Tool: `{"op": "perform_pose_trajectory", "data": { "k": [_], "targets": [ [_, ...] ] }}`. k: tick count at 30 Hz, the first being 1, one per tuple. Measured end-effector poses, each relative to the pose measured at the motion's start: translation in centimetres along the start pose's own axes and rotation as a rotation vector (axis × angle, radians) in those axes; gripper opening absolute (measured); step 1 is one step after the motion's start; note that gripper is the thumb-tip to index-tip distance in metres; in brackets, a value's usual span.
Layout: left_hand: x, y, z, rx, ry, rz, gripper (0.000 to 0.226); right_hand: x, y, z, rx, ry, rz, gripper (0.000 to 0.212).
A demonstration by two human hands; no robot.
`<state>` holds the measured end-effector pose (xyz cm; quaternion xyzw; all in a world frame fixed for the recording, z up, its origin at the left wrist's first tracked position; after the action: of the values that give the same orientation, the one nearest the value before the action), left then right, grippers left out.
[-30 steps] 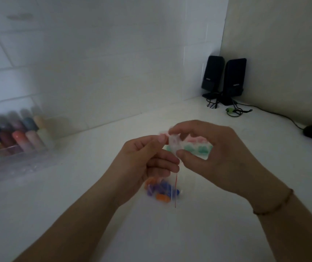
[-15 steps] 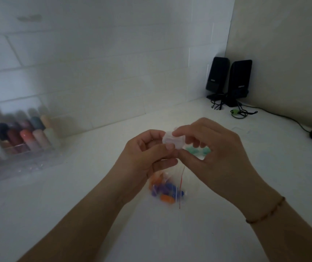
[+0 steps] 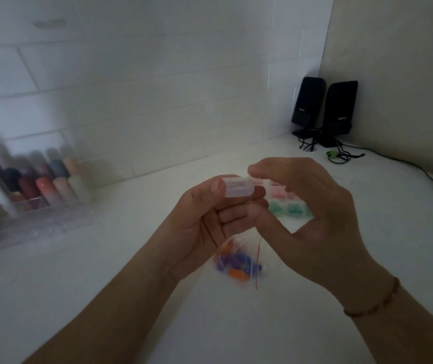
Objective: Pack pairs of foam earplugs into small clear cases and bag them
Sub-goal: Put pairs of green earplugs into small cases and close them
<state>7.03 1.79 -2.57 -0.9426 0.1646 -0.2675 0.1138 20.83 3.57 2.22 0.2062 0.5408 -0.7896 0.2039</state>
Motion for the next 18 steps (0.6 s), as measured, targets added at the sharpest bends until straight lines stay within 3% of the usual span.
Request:
{"op": "perform_pose_trajectory", "data": {
  "k": [4,13,18],
  "targets": [
    [-0.2,-0.1,-0.1,0.001,0.0,-0.023,0.049,-0.4,0.0,0.0,-0.01,0.061,-0.017,0.008],
    [-1.5,-0.1,0.0,-0.011,-0.174,-0.112,0.06,0.3,-0.2,-0.1,-0.001,0.324,0.024,0.017],
    [-1.7,-0.2,0.2,-0.009,-0.211,-0.129,0.061,0.5,-0.4,-0.3,0.074,0.312,0.015,0.019]
  ]
}}
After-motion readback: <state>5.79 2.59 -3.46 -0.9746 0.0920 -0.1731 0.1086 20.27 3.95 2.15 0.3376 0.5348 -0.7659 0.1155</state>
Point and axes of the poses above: each hand's wrist, its own y-axis away from the middle knuckle, its own x-axis out of the palm, z = x × y, the point moved 6 cm from there along -y, towards the middle knuckle, and after that the axes turned 12 degrees about z, right-handed, at the moved point
